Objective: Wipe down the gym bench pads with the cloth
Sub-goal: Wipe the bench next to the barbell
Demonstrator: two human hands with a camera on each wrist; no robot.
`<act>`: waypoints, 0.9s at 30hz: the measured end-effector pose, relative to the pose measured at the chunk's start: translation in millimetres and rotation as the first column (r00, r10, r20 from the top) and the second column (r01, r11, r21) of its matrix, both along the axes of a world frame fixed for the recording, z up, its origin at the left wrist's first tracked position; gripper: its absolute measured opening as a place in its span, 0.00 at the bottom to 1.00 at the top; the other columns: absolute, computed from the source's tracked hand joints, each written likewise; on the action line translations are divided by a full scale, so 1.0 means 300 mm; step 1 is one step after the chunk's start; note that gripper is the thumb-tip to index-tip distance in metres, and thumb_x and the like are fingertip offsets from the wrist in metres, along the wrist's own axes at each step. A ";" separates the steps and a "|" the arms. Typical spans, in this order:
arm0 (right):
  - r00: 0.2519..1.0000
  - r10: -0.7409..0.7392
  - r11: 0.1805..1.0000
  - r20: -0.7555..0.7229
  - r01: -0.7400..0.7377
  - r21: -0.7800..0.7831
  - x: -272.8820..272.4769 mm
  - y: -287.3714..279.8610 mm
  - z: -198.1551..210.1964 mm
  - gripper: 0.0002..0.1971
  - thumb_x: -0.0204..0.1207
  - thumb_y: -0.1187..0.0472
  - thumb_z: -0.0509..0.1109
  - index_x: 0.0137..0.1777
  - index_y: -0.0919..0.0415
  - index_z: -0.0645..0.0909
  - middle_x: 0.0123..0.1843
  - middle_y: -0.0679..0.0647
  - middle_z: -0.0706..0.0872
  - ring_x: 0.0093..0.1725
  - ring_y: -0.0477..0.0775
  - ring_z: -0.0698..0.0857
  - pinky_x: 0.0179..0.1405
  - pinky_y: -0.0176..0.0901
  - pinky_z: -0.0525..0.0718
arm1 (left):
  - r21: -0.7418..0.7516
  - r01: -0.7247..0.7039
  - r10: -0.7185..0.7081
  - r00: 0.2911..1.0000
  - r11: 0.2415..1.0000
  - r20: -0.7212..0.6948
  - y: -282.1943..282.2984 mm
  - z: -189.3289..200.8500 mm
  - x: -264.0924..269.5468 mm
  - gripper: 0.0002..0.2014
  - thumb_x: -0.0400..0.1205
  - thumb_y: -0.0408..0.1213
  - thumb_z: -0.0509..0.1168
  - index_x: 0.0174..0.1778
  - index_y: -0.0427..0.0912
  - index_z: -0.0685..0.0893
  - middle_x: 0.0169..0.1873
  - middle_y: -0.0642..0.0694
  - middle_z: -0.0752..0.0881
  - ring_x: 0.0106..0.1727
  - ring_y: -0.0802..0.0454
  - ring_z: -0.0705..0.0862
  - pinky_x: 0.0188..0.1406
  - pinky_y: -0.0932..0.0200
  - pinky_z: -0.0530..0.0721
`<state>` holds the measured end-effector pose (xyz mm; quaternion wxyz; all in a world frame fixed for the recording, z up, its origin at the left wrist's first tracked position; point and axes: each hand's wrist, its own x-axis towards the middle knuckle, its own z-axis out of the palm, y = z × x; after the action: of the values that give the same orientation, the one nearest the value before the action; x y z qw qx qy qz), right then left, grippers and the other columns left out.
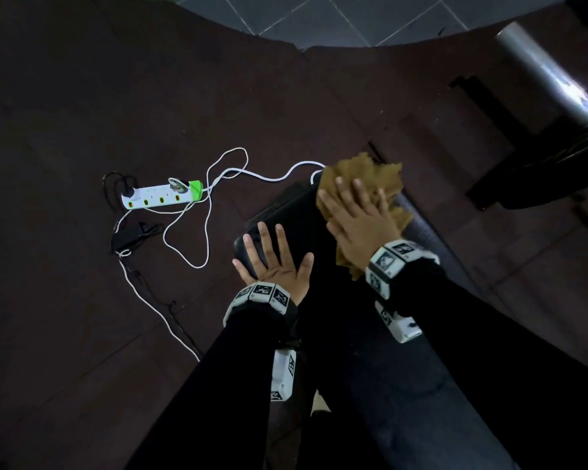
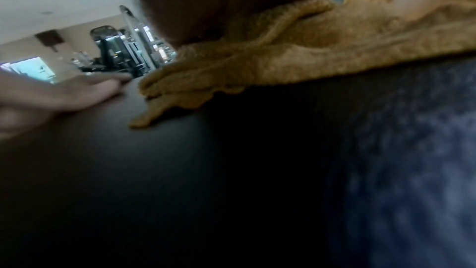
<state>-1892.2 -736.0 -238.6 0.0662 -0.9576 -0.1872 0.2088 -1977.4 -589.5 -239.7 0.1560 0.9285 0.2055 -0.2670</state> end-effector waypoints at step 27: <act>0.735 -0.654 0.749 -0.177 0.662 -0.017 -0.376 -0.442 -0.048 0.43 0.73 0.29 0.49 0.82 0.47 0.37 0.84 0.50 0.48 0.81 0.55 0.51 0.78 0.59 0.48 | 0.222 0.356 -0.399 0.896 0.908 0.193 -0.136 0.015 0.175 0.33 0.82 0.65 0.42 0.83 0.60 0.46 0.85 0.46 0.47 0.84 0.41 0.46 0.79 0.31 0.47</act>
<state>-2005.2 -868.6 -253.0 0.1740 -0.9383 0.1649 0.2492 -1925.0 -630.2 -235.1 0.0391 0.9858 0.0242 -0.1614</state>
